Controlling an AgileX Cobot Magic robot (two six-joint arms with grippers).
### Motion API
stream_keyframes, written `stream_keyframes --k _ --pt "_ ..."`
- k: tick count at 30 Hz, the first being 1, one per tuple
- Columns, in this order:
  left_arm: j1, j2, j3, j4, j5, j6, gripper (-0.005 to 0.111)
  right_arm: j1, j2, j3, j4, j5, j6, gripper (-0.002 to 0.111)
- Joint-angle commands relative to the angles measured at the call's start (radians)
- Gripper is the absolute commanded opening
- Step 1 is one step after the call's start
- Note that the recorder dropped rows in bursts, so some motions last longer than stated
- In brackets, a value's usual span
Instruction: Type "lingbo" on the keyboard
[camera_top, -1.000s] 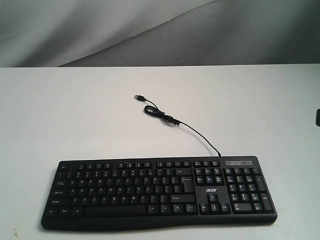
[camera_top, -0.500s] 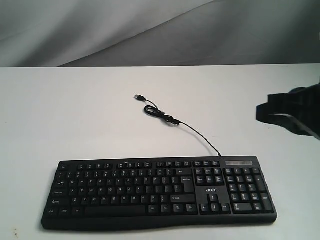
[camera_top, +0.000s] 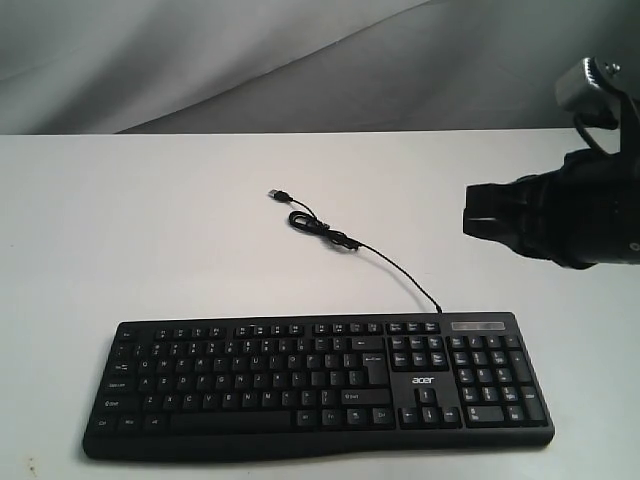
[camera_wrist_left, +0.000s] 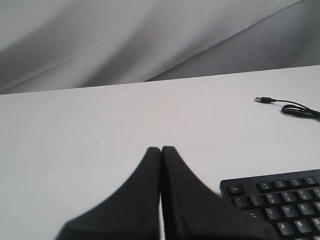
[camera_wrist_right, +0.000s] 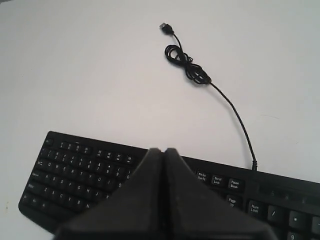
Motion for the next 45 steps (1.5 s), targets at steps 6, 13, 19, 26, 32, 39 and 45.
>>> stream_keyframes --k 6,13,19,26,32,39,45 --pt "0.002 -0.003 0.004 -0.008 -0.005 -0.004 0.001 0.005 0.003 -0.005 0.113 -0.188 -0.009 0.0" --pt "0.002 -0.003 0.004 -0.008 -0.005 -0.004 0.001 0.163 0.133 -0.03 0.163 -0.198 -0.071 0.0" --pt "0.002 -0.003 0.004 -0.008 -0.005 -0.004 0.001 0.3 0.366 -0.192 0.122 -0.038 -0.133 0.0" --pt "0.002 -0.003 0.004 -0.008 -0.005 -0.004 0.001 0.301 0.49 -0.202 0.144 0.063 -0.138 0.0" --pt "0.002 -0.003 0.004 -0.008 -0.005 -0.004 0.001 0.373 0.533 -0.202 0.144 0.034 -0.165 0.0" --pt "0.002 -0.003 0.004 -0.008 -0.005 -0.004 0.001 0.388 0.57 -0.202 0.144 -0.008 -0.174 0.0" --pt "0.002 -0.003 0.004 -0.008 -0.005 -0.004 0.001 0.388 0.623 -0.248 0.132 0.012 -0.174 0.0"
